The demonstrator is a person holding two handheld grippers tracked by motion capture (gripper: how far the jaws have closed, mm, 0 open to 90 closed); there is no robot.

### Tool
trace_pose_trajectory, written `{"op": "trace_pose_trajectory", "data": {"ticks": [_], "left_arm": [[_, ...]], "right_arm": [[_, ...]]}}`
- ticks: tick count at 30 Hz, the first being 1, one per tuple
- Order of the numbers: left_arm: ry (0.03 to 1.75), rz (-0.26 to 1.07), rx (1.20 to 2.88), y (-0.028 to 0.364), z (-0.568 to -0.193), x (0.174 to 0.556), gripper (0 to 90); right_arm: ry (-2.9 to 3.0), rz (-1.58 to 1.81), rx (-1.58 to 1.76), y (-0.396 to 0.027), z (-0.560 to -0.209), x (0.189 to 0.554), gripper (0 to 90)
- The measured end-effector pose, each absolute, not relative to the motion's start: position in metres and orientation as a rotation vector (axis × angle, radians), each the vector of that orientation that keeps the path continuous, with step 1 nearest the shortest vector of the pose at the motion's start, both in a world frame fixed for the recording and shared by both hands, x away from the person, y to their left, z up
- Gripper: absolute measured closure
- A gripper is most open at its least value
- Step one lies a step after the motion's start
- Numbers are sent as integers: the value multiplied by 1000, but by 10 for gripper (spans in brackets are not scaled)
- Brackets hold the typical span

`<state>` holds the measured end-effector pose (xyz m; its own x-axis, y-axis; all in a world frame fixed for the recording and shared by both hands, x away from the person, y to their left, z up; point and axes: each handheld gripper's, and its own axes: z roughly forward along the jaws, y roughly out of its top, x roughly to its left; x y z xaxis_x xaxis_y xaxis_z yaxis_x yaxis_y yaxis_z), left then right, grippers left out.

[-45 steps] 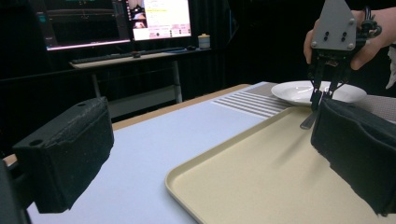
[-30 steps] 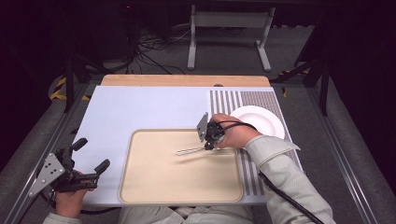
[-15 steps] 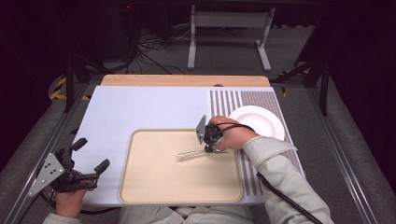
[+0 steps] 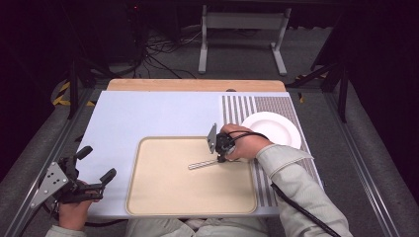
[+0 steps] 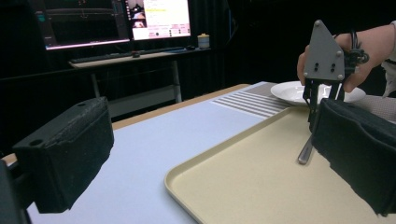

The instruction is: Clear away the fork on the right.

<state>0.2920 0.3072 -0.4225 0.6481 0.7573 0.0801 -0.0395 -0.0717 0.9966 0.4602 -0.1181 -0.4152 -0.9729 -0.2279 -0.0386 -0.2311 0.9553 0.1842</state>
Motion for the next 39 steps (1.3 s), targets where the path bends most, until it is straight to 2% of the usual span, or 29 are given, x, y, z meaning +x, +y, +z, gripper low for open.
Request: {"op": "trace_pose_trajectory", "data": {"ticks": [11, 16, 24, 39], "left_arm": [[624, 734, 1511, 307, -423, 292, 0], [625, 734, 1510, 307, -423, 292, 0], [624, 735, 1510, 307, -422, 292, 0], [623, 735, 1511, 307, -422, 292, 0]], "right_arm": [[3094, 286, -356, -118, -417, 460, 860], [3096, 290, -365, -117, -415, 459, 820], [3069, 387, -368, -113, -405, 456, 900], [3037, 569, -311, -95, -403, 458, 900]]}}
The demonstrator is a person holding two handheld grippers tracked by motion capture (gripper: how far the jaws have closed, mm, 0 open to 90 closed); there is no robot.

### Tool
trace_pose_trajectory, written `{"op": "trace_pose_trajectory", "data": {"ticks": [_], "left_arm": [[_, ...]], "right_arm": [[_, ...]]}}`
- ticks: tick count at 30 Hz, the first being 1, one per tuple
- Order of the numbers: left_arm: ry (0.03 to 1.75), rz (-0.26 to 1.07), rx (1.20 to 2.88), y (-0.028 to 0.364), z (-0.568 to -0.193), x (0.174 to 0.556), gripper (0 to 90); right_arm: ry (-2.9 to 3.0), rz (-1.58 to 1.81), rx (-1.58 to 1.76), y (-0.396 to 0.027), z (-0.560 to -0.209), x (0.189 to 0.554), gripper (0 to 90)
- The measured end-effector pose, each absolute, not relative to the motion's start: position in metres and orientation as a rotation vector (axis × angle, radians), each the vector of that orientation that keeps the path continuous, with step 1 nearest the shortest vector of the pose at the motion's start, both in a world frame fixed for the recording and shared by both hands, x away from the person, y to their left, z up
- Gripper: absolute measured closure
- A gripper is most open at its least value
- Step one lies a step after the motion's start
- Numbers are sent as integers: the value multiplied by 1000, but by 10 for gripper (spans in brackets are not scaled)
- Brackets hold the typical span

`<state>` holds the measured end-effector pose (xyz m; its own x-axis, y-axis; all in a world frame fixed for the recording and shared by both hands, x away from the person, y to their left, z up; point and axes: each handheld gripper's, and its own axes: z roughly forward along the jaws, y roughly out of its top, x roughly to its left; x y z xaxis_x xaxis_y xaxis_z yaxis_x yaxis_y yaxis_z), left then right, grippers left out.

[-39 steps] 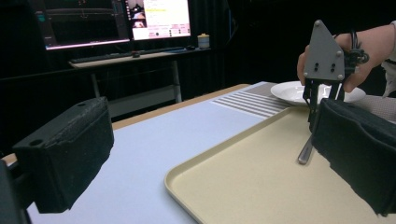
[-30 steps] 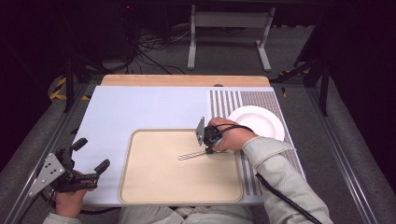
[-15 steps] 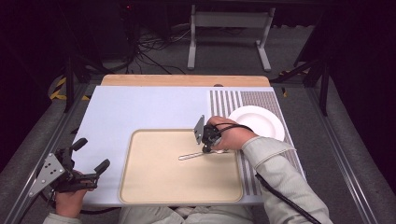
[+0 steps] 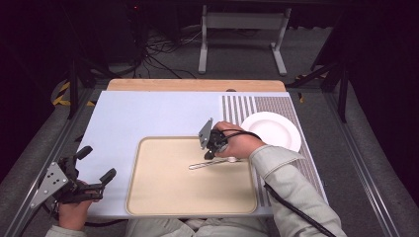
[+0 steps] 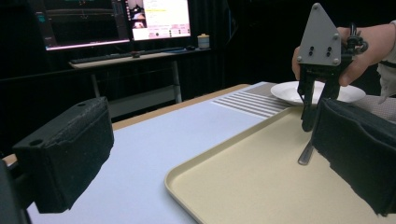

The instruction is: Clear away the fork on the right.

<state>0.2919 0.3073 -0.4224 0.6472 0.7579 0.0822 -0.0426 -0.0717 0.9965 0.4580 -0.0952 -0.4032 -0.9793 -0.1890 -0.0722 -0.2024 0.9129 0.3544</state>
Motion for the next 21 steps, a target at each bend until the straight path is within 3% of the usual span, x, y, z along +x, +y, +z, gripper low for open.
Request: {"op": "trace_pose_trajectory", "data": {"ticks": [21], "left_arm": [[623, 734, 1512, 307, -422, 292, 0]], "right_arm": [[3049, 578, -280, -72, -424, 461, 900]]}}
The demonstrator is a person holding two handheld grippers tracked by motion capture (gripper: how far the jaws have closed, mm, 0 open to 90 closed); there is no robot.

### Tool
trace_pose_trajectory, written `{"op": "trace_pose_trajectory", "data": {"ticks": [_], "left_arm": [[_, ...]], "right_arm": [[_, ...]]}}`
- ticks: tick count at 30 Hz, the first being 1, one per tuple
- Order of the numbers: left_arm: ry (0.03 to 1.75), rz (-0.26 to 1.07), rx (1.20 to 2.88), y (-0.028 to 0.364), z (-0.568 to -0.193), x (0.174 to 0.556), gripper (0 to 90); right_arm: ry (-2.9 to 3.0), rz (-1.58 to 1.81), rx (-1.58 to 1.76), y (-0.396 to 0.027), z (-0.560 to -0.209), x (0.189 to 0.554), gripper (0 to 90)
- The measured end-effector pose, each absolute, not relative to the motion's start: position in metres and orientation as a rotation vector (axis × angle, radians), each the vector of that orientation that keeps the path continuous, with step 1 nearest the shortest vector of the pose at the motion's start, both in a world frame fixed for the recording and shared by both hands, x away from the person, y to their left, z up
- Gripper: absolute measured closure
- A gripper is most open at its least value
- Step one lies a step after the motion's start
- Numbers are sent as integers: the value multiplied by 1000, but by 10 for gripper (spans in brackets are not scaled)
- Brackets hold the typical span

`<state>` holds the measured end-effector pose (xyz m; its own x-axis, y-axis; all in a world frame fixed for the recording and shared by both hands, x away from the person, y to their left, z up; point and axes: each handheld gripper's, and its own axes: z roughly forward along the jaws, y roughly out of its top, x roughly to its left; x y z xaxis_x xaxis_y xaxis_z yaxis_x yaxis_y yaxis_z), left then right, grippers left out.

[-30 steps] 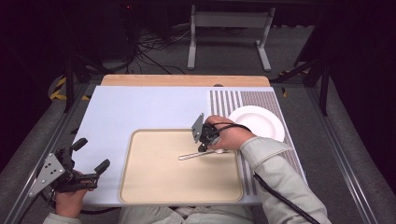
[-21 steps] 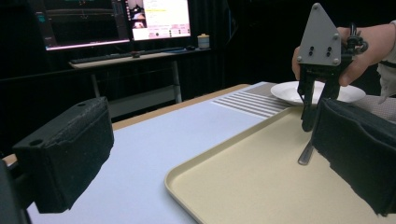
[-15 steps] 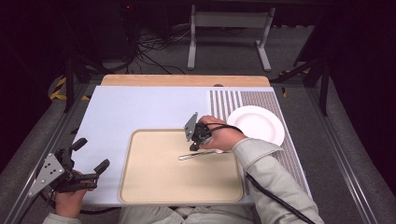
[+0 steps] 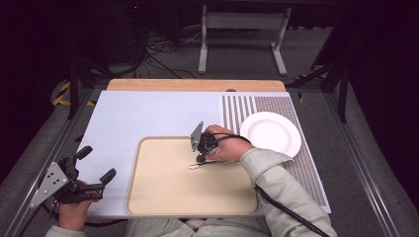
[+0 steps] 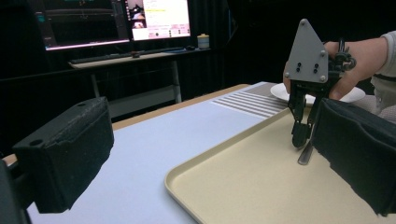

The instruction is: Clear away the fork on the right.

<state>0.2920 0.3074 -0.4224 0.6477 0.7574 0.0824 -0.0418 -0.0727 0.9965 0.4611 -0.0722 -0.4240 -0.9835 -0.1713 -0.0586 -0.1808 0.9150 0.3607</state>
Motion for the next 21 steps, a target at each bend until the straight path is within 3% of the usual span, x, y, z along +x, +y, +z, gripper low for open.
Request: {"op": "trace_pose_trajectory", "data": {"ticks": [21], "left_arm": [[625, 730, 1511, 308, -423, 292, 0]], "right_arm": [[3115, 505, -334, -72, -423, 449, 900]]}}
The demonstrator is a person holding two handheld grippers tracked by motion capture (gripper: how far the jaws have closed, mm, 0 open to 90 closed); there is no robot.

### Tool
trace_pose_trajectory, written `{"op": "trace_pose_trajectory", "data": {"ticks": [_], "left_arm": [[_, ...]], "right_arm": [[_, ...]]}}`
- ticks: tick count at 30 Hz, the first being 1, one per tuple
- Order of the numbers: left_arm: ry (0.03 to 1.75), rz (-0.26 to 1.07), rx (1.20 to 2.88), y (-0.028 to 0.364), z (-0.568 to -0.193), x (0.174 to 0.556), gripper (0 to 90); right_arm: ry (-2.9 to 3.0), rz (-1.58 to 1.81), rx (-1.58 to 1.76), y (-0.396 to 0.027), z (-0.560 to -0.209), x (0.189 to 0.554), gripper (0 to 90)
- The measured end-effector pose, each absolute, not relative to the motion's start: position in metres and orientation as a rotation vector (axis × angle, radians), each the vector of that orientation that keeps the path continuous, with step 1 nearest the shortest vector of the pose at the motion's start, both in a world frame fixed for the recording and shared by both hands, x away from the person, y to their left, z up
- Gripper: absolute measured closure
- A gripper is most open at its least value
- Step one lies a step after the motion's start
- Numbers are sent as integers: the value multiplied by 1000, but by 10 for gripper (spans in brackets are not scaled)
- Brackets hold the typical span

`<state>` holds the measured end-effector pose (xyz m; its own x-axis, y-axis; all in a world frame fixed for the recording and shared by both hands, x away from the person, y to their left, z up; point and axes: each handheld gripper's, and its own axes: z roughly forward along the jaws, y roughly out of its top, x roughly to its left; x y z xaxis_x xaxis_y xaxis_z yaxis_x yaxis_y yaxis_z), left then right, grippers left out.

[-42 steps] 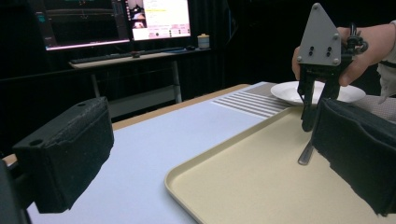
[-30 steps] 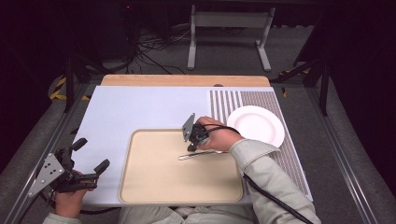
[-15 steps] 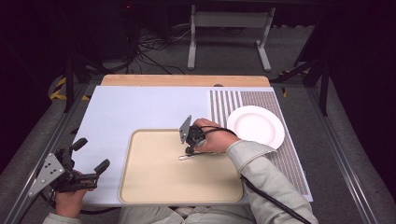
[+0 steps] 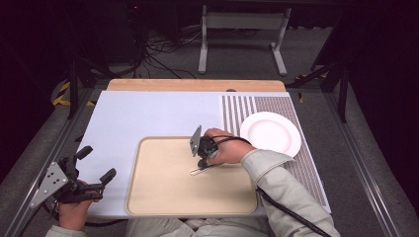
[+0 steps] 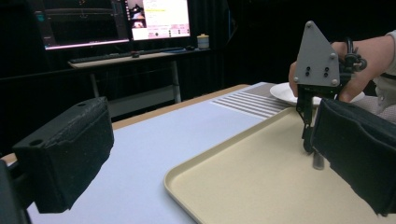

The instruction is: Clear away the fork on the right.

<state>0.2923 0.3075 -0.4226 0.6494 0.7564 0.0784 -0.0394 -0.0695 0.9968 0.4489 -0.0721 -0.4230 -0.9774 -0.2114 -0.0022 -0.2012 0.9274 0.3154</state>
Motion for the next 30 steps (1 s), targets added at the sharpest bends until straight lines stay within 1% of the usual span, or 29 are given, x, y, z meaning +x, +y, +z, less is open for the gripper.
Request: {"op": "trace_pose_trajectory", "data": {"ticks": [18, 30], "left_arm": [[623, 728, 1510, 307, -422, 293, 0], [620, 727, 1513, 306, -422, 294, 0]], "right_arm": [[-2991, -393, 365, -88, -422, 425, 900], [-2968, -365, 364, -109, -421, 412, 900]]}}
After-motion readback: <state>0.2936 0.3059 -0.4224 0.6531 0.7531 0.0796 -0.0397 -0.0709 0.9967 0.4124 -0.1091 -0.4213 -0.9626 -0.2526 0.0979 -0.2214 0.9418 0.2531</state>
